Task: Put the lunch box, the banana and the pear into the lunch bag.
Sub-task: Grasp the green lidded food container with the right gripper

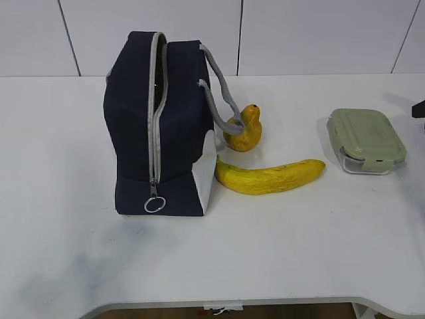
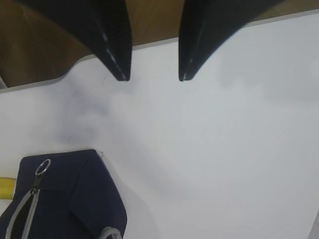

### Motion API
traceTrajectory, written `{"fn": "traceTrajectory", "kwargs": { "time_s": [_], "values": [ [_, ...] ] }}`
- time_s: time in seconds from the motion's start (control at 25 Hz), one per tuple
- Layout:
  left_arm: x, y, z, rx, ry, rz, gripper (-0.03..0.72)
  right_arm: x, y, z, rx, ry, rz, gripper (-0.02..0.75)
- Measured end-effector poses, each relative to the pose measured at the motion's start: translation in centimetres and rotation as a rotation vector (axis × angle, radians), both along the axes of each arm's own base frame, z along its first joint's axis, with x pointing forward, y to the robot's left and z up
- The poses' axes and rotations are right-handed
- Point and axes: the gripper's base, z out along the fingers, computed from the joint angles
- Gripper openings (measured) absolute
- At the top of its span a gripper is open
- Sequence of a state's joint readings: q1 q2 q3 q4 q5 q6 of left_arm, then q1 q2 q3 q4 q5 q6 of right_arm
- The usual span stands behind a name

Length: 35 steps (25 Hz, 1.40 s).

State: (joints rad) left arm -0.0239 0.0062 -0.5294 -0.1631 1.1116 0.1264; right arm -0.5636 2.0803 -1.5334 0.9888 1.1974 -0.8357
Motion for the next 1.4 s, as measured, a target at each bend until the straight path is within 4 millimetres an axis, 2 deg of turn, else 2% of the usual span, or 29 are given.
{"fn": "traceTrajectory", "kwargs": {
  "time_s": [0.48,0.72,0.96,1.4],
  "values": [
    [0.0,0.0,0.0,0.000,0.000,0.000,0.244,0.2,0.0,-0.5,0.026,0.001,-0.011,0.475],
    [0.0,0.0,0.0,0.000,0.000,0.000,0.244,0.6,0.0,-2.2,0.049,0.033,-0.010,0.549],
    [0.0,0.0,0.0,0.000,0.000,0.000,0.244,1.2,0.0,-4.4,0.097,0.061,-0.022,0.561],
    [0.0,0.0,0.0,0.000,0.000,0.000,0.244,1.8,-0.1,-5.2,0.160,0.039,-0.056,0.563]
  ]
}}
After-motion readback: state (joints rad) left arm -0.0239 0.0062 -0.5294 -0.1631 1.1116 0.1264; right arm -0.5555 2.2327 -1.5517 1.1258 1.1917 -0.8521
